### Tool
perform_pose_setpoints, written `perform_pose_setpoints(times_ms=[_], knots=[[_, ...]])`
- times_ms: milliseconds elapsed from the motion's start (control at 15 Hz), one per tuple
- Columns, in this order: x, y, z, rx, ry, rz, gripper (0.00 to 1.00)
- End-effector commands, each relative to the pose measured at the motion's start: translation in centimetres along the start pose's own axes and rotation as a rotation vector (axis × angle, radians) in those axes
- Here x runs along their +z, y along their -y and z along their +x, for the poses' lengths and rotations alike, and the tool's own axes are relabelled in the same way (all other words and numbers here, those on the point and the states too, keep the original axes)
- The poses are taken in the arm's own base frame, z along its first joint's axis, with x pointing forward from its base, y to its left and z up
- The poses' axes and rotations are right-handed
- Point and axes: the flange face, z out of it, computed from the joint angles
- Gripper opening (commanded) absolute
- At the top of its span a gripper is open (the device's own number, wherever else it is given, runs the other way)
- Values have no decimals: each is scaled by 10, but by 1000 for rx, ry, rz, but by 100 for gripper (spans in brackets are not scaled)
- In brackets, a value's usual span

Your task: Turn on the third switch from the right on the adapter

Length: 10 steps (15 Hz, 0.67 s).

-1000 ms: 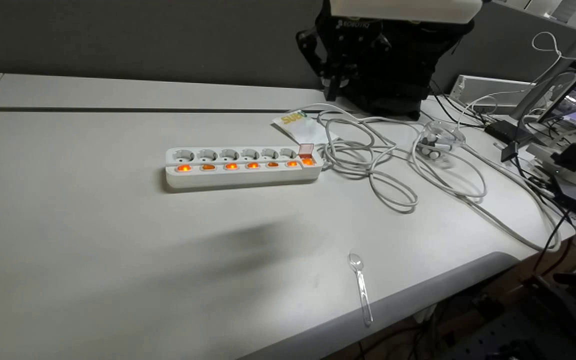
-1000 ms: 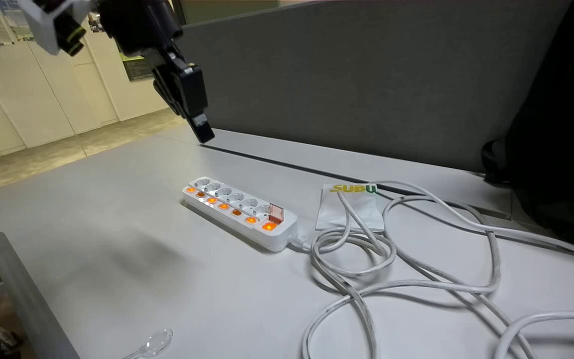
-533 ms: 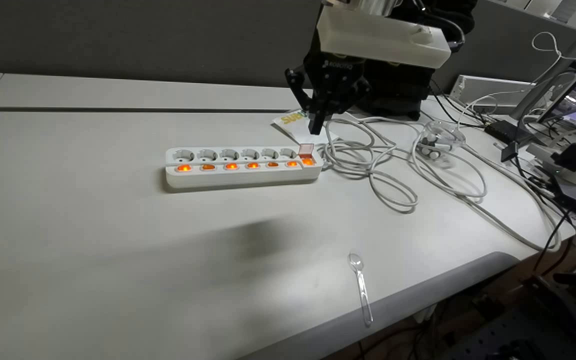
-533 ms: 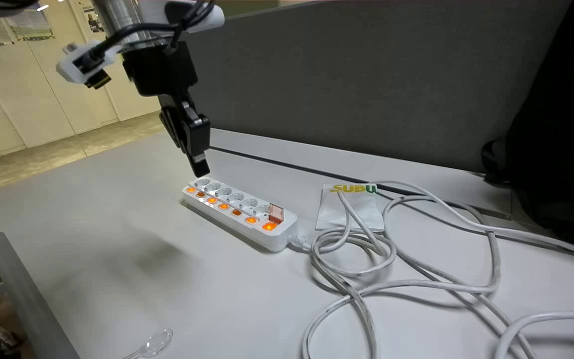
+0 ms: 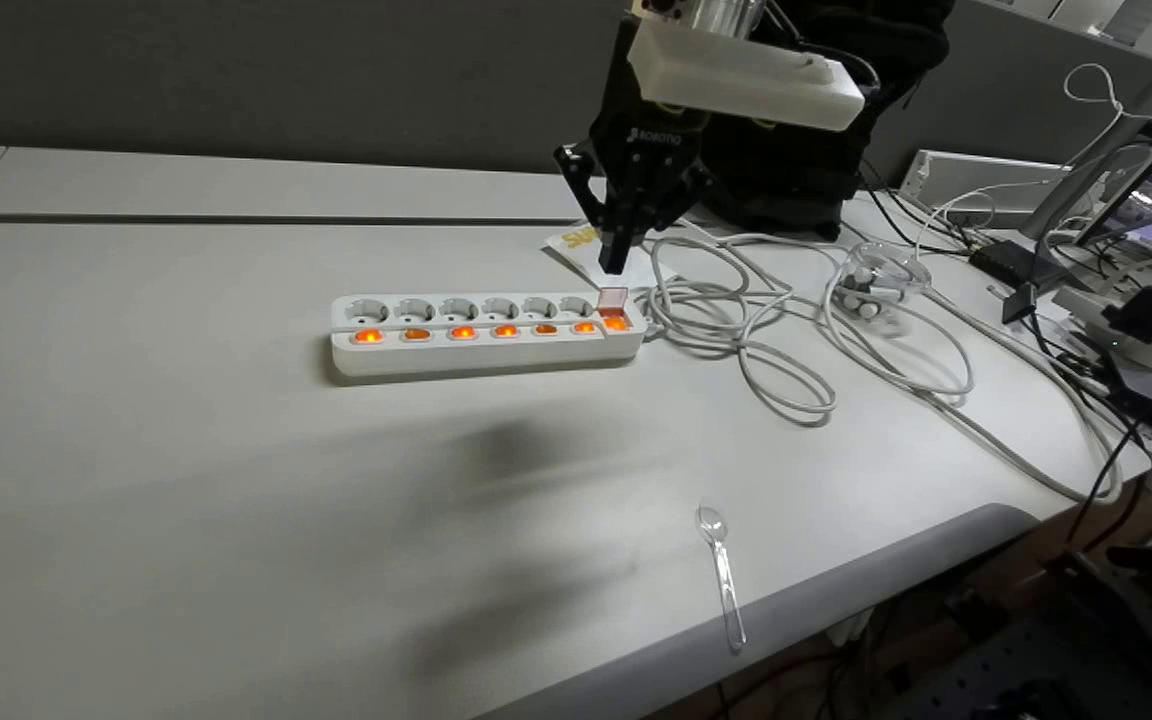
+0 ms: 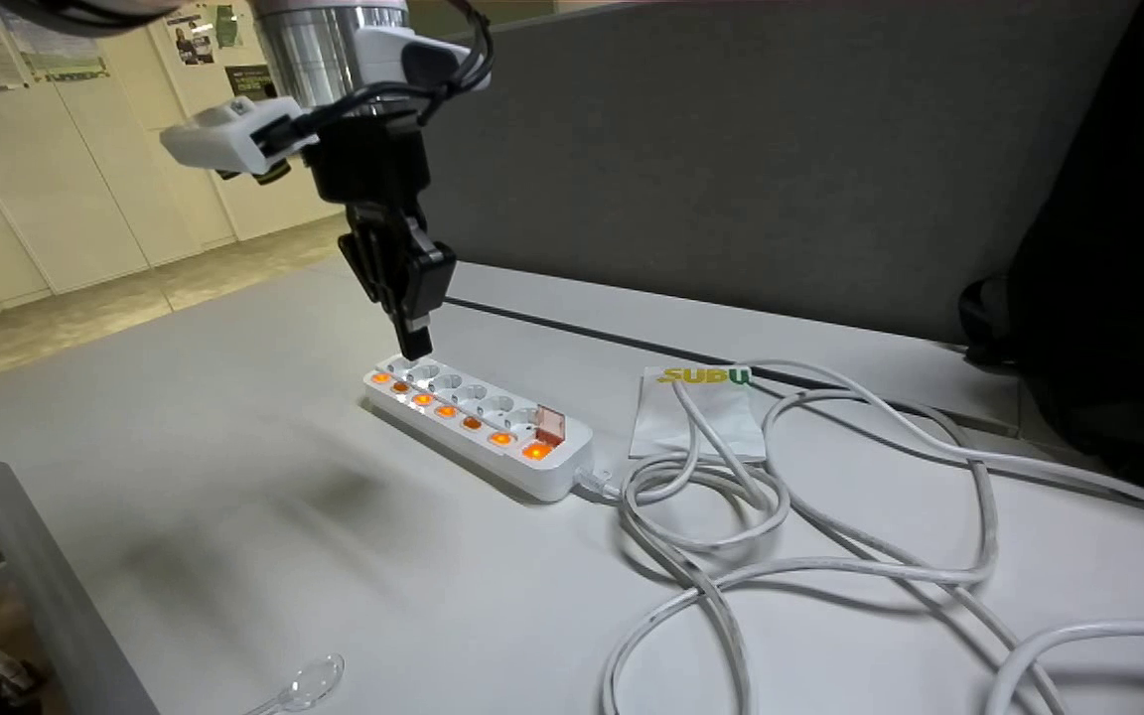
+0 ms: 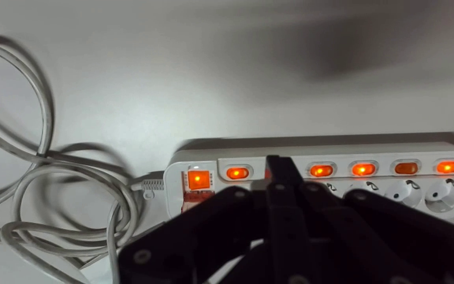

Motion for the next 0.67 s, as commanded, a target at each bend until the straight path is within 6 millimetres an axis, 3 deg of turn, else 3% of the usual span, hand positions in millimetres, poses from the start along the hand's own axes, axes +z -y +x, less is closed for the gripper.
perform_pose_setpoints(times_ms=[0, 267, 600], knots=[[0, 0, 1, -1, 2, 0, 1], [3, -3, 7, 30, -19, -28, 0], [31, -17, 32, 51, -30, -37, 0]])
